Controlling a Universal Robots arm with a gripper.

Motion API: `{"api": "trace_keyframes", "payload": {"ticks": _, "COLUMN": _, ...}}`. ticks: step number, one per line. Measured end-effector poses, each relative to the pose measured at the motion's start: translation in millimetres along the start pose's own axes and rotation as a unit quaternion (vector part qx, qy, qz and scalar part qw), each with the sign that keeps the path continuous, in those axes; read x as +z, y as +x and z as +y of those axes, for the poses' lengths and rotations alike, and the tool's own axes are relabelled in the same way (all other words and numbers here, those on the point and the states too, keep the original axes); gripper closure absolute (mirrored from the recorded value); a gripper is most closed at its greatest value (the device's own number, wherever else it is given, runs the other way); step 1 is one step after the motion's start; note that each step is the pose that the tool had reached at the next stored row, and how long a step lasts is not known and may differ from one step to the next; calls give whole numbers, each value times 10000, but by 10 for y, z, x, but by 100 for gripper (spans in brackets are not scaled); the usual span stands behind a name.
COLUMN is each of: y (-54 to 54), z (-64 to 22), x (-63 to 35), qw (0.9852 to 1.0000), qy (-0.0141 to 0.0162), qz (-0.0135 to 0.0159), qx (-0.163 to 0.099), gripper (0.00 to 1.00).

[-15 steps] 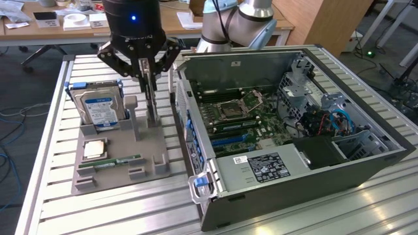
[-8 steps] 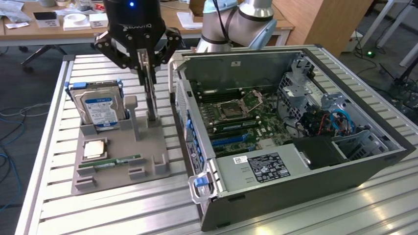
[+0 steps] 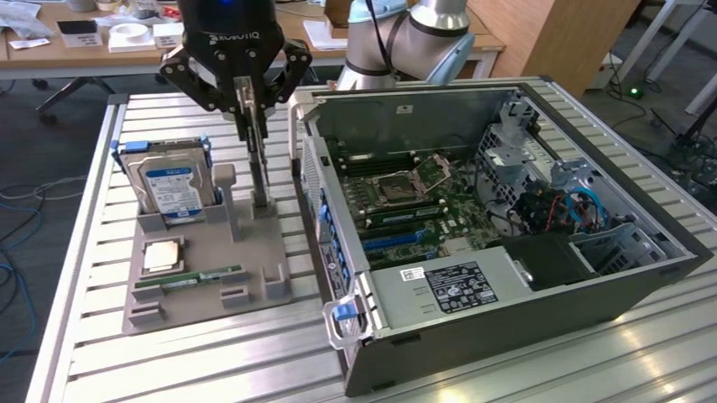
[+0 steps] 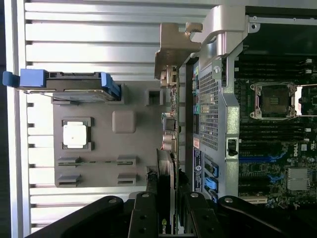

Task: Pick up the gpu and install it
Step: 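Pick up the gpu and move the gpu toward the slot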

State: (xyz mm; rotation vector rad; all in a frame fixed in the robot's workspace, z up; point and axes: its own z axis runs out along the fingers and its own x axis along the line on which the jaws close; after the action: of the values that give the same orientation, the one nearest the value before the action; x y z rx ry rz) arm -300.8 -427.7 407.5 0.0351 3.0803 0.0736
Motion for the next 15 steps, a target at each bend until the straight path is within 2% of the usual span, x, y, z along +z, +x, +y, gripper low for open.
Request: {"api": "trace_keyframes", "payload": {"ticks": 15, "y": -10, "z": 2, "x": -34, "qw": 10000, "qy": 1, "qz": 1, "qx": -1, "gripper": 74}}
